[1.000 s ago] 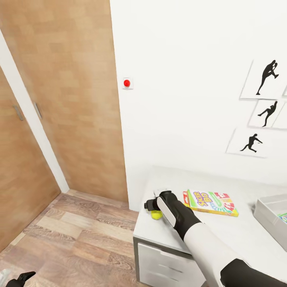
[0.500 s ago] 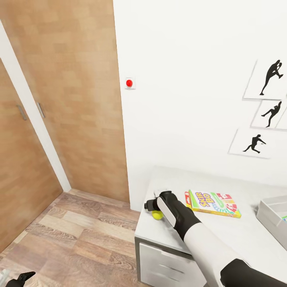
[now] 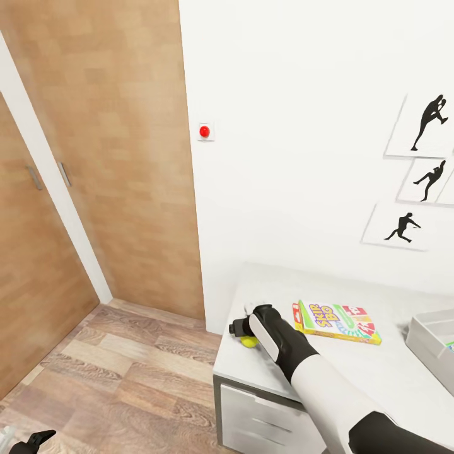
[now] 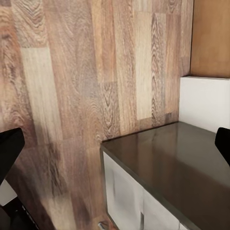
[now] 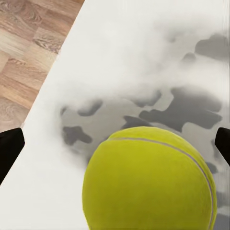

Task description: Put all the toys in the child's room - the three board games (two on the bed and one on the table), the two jigsaw puzzles on the table, and the tennis ball on the table - inside the toy box on the table in the child's room.

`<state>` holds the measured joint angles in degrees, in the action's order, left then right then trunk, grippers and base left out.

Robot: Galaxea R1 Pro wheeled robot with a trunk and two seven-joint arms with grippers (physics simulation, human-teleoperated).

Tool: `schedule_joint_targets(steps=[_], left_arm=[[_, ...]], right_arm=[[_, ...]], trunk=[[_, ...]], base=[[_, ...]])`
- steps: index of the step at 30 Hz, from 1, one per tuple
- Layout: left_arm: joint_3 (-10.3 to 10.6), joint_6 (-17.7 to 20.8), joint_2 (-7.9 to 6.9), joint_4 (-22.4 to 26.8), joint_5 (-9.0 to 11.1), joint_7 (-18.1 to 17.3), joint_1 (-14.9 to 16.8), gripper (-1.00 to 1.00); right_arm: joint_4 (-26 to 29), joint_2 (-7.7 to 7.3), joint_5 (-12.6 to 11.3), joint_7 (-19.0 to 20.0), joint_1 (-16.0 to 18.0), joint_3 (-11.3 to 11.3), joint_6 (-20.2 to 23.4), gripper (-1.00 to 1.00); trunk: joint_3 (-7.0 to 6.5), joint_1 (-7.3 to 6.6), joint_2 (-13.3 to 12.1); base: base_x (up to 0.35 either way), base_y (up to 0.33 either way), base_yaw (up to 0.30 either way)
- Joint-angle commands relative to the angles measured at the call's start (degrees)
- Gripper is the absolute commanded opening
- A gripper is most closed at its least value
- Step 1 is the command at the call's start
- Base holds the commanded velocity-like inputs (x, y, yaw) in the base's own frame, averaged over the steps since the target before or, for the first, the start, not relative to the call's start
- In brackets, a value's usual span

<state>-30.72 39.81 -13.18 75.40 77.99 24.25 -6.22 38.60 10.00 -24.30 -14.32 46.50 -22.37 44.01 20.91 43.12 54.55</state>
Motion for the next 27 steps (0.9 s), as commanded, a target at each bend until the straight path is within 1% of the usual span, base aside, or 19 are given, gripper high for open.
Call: schedule_joint_targets(steps=[1, 27], left_arm=[[0.0, 0.1, -0.01, 0.1, 0.6, 0.5, 0.0, 1.0], [0.0, 0.1, -0.01, 0.1, 0.5, 0.5, 0.0, 1.0]], right_arm=[[0.0, 0.0, -0.6, -0.6, 0.0, -0.2, 0.1, 1.0], [0.0, 0.0, -0.6, -1.1, -0.8, -0.2, 0.1, 1.0]], trunk=[[0.06, 0.01, 0.0], [0.06, 0.01, 0.0]], base=[[0.0, 0.0, 0.0], [0.0, 0.0, 0.0]])
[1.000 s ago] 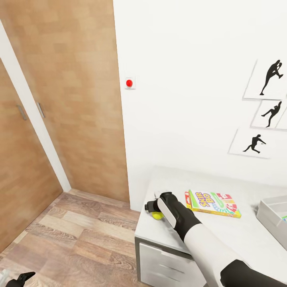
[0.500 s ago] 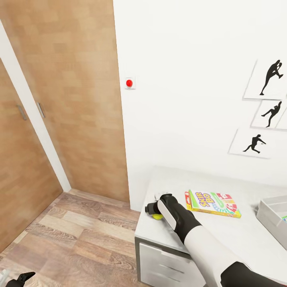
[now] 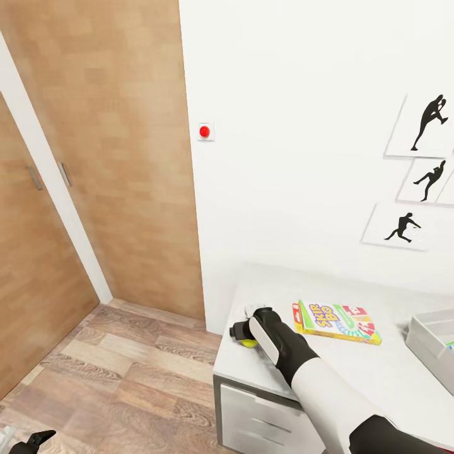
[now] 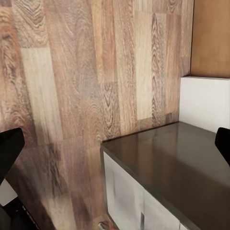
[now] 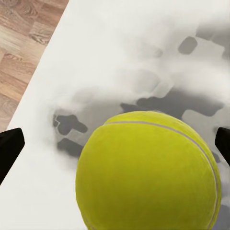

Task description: Put all the toys in the child's room - the three board games (two on the bed and one on the table), the two jigsaw puzzles on the table, and the tennis ball on the table - inside the toy box on the table in the child's room.

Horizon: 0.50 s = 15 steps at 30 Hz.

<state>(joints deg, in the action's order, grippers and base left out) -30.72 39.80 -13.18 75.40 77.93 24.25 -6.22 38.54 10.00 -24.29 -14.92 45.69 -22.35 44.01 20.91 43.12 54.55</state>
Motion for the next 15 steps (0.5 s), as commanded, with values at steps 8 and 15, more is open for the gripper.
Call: schedule_joint_targets(steps=[8, 15], left_arm=[[0.0, 0.1, -0.01, 0.1, 0.6, 0.6, 0.0, 1.0], [-0.2, 0.1, -0.08, 0.1, 0.7, 0.5, 0.0, 1.0]], right_arm=[[0.0, 0.0, -0.6, -0.5, -0.4, -0.2, 0.1, -1.0], [0.0, 0.0, -0.7, -0.5, -0.3, -0.2, 0.1, -1.0]], trunk=[[0.06, 0.01, 0.1], [0.06, 0.01, 0.1]], base=[[0.0, 0.0, 0.0], [0.0, 0.0, 0.0]])
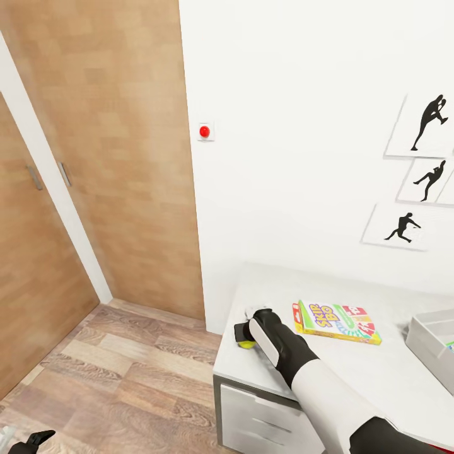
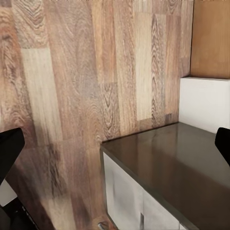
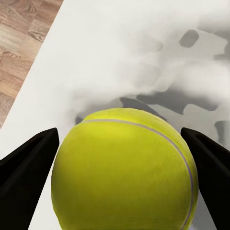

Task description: Put all the toys in the child's room - the three board games (two on the bed and one on the table), the two jigsaw puzzles on the table, and the tennis ball on the table - inside the toy box on the table in the child's room.

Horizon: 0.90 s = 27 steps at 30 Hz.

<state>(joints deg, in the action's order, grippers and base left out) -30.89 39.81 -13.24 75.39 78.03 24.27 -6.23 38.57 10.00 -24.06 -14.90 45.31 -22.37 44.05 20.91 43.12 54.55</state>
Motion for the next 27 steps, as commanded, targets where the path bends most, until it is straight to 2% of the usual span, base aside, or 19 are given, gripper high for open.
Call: schedule_joint_targets(steps=[1, 10, 16, 23, 26, 27], left_arm=[[0.0, 0.1, -0.01, 0.1, 0.6, 0.5, 0.0, 1.0], [0.4, -0.1, 0.13, 0.0, 0.1, 0.1, 0.0, 1.0], [0.8, -0.3, 1.78, -0.3, -0.2, 0.1, 0.0, 1.0], [0.8, -0.3, 2.11, -0.7, -0.2, 0.0, 0.0, 1.0], [0.9, -0.2, 2.11, -0.6, -0.2, -0.1, 0.0, 1.0], [1.1, 0.0, 2.1, -0.2, -0.2, -0.2, 0.0, 1.0]], right_arm=[[0.0, 0.0, -1.0, -0.6, 0.0, -0.2, 0.1, -1.0], [0.0, 0.0, -1.0, -0.6, 0.0, -0.2, 0.1, -1.0], [0.3, 0.0, -0.9, -0.6, 0.0, -0.6, 0.1, -1.0], [1.2, 0.0, -0.7, -0.7, -0.2, -0.8, 0.5, -1.0], [3.8, 0.0, -0.6, -0.6, -0.5, -0.8, 0.8, -1.0], [6.2, 0.0, -0.4, -0.6, -1.1, -0.8, 0.8, -1.0]], trunk=[[0.06, 0.01, 0.0], [0.06, 0.01, 0.0], [0.06, 0.01, 0.0], [0.06, 0.01, 0.0], [0.06, 0.01, 0.0], [0.06, 0.01, 0.0]], base=[[0.0, 0.0, 0.0], [0.0, 0.0, 0.0], [0.0, 0.0, 0.0], [0.0, 0.0, 0.0], [0.0, 0.0, 0.0], [0.0, 0.0, 0.0]])
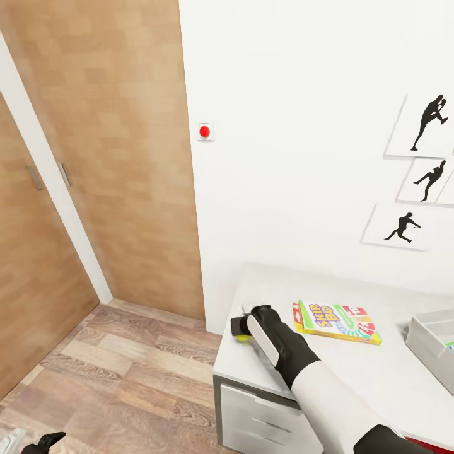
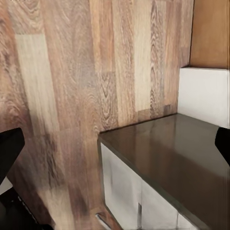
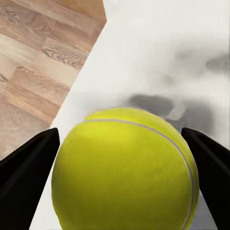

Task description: Put all the toys in the child's room - the three board games (two on the bed and one on the table), the two jigsaw puzzles on the table, and the tennis ball on the table - inside the toy box on the table in the child's room.

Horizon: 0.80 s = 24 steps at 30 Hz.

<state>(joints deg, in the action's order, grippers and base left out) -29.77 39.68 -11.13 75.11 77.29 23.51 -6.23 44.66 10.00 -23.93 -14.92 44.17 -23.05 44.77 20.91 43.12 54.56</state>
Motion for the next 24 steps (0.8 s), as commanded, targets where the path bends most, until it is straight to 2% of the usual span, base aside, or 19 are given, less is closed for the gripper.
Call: schedule_joint_targets(steps=[1, 3, 5, 6, 7, 8, 9, 13, 14, 15, 16, 17, 18, 20, 21, 22, 23, 24], left_arm=[[0.2, 0.3, -0.01, 0.7, 0.6, 0.3, 0.0, 1.0], [3.3, 0.5, -0.06, 4.9, 0.6, -0.4, 0.0, 1.0], [5.9, 0.4, -0.08, 7.4, 0.5, -0.6, 0.0, 1.0], [9.6, 0.2, -0.15, 10.5, 0.0, -0.8, 0.3, 1.0], [11.5, 0.1, -0.12, 11.8, -0.6, -0.9, 1.0, 1.0], [12.4, 0.1, -0.1, 12.3, -0.8, -1.0, 1.5, 1.0], [14.2, 0.5, -0.07, 13.7, -1.2, -1.3, 2.3, 1.0], [15.7, 1.4, 0.05, 15.7, -1.0, -3.6, 3.4, 1.0], [16.6, 2.1, 0.38, 16.2, -0.9, -5.1, 4.7, 1.0], [17.1, 2.5, 0.58, 16.4, -0.9, -5.6, 5.5, 1.0], [17.9, 3.3, 0.93, 16.6, -0.8, -6.5, 7.4, 1.0], [18.2, 3.7, 1.07, 16.7, -0.8, -6.7, 8.5, 1.0], [19.4, 4.8, 1.37, 16.8, -0.8, -7.0, 11.1, 1.0], [22.0, 5.9, 1.63, 16.9, -0.8, -7.0, 14.0, 1.0], [25.5, 6.8, 1.82, 16.9, -0.9, -6.5, 17.1, 1.0], [27.2, 7.0, 1.89, 16.9, -0.9, -5.9, 18.7, 1.0], [30.2, 7.5, 2.08, 17.0, -0.8, -4.0, 21.7, 1.0], [32.2, 7.8, 2.58, 17.0, -0.8, -1.7, 24.5, 1.0]], right_arm=[[1.7, 0.0, -0.5, -0.5, -0.4, -0.2, 0.1, -1.0], [9.5, 0.0, -0.1, -0.4, -3.1, -0.3, 0.1, -1.0], [14.3, -0.67, 0.6, -0.3, -4.8, -0.5, 0.1, -1.0], [22.2, -2.87, 2.6, -0.3, -7.2, -1.2, 0.2, -1.0], [27.4, -4.7, 4.1, -0.2, -8.6, -1.5, 0.2, -1.0], [30.1, -5.77, 4.7, -0.1, -9.2, -1.6, 0.3, -1.0], [36.1, -8.25, 5.9, -0.1, -10.5, -1.8, 0.8, -1.0], [42.5, -11.54, 6.7, 0.0, -11.1, -1.2, 5.0, -1.0], [44.5, -13.34, 6.8, 0.0, -10.9, -0.4, 7.5, -1.0], [45.2, -14.18, 6.9, 0.0, -10.8, 0.3, 8.4, -1.0], [46.1, -15.61, 7.0, 0.1, -10.5, 2.4, 9.9, -1.0], [46.5, -16.12, 7.0, 0.1, -10.3, 3.6, 10.5, -1.0], [47.0, -16.86, 7.0, 0.2, -10.0, 5.9, 11.2, -1.0], [47.3, -17.43, 7.0, 0.2, -9.7, 7.6, 11.7, -1.0], [47.5, -17.94, 7.0, 0.2, -9.3, 9.0, 12.0, -1.0], [47.6, -18.27, 7.0, 0.2, -9.0, 9.6, 12.1, -1.0], [47.7, -19.15, 7.0, 0.5, -8.6, 11.1, 12.2, -1.0], [47.8, -20.1, 7.0, 1.9, -8.3, 12.5, 12.3, -1.0]], trunk=[[0.06, 0.01, 0.0], [0.06, 0.01, 0.0], [0.06, 0.01, 0.0], [0.06, 0.01, 0.0], [0.06, 0.01, 0.0], [0.06, 0.01, 0.0], [0.06, 0.01, 0.0], [0.06, 0.01, 0.0], [0.06, 0.01, 0.0], [0.06, 0.01, 0.0], [0.06, 0.01, 0.0], [0.06, 0.01, 0.0], [0.06, 0.01, 0.0], [0.06, 0.01, 0.0], [0.06, 0.01, 0.0], [0.06, 0.01, 0.0], [0.06, 0.01, 0.0], [0.06, 0.01, 0.0]], base=[[0.0, 0.0, 0.0], [0.0, 0.0, 0.0], [0.0, 0.0, 0.0], [0.0, 0.0, 0.0], [0.0, 0.0, 0.0], [0.0, 0.0, 0.0], [0.0, 0.0, 0.0], [0.0, 0.0, 0.0], [0.0, 0.0, 0.0], [0.0, 0.0, 0.0], [0.0, 0.0, 0.0], [0.0, 0.0, 0.0], [0.0, 0.0, 0.0], [0.0, 0.0, 0.0], [0.0, 0.0, 0.0], [0.0, 0.0, 0.0], [0.0, 0.0, 0.0], [0.0, 0.0, 0.0]])
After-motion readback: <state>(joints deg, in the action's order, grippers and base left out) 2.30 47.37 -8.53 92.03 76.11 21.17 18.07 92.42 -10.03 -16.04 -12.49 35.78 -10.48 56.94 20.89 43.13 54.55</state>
